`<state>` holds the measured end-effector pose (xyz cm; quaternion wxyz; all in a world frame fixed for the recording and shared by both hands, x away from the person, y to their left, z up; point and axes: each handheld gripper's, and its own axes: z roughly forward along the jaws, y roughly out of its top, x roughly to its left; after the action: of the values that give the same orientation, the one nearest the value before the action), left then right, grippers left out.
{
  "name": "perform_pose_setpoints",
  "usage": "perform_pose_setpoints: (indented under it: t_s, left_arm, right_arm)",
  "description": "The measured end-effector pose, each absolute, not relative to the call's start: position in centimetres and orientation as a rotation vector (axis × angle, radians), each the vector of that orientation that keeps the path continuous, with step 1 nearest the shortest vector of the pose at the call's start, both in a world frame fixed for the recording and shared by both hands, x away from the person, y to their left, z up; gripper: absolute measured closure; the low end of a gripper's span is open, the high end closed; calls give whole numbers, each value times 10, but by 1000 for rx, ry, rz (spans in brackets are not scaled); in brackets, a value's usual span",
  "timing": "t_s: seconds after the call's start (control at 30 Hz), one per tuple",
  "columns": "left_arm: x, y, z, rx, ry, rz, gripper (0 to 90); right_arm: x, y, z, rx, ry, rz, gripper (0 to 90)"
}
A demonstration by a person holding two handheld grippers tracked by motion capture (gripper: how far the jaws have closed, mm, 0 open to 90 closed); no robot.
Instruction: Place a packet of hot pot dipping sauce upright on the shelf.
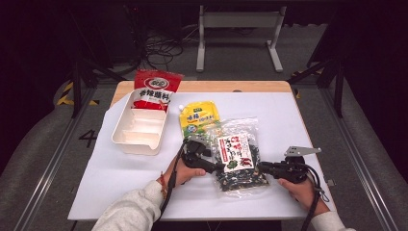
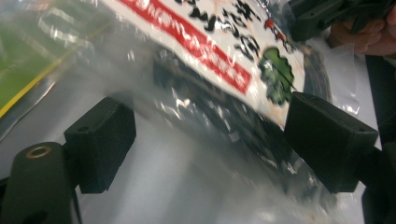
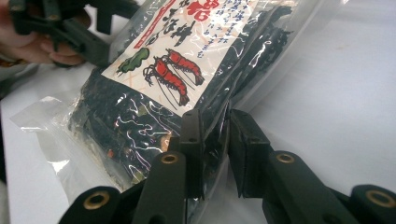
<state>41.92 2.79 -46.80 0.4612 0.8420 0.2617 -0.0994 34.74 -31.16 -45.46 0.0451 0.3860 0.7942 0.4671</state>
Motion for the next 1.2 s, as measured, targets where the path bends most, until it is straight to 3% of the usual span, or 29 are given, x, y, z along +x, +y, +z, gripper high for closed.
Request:
perform_pose_setpoints:
  t_s: [0.1,0.27,0.4,0.5,0.7,1.2]
  left_arm:
    - [418,30,-464,2033,630,-239,252]
    - [416,47,-447,1925,571,-230,537]
    - [410,53,-436,1897,518,-193,710]
    - [401,58,-420,1860,459,-151,766]
    - [378,70,-389,1855,343,26,808]
    - [367,90,-376,1812,297,106,810]
  right_arm:
    - [345,-304,-454,1137,2437,1409,755]
    - [340,-299,-449,1077,2427,1411,757]
    - [335,-295,-443,1046,2399,1426,764]
    - [331,-293,-437,1020,2356,1454,755]
    - [324,-285,-427,962,2295,1486,736]
    - [318,-284,-422,912,2293,1415,564]
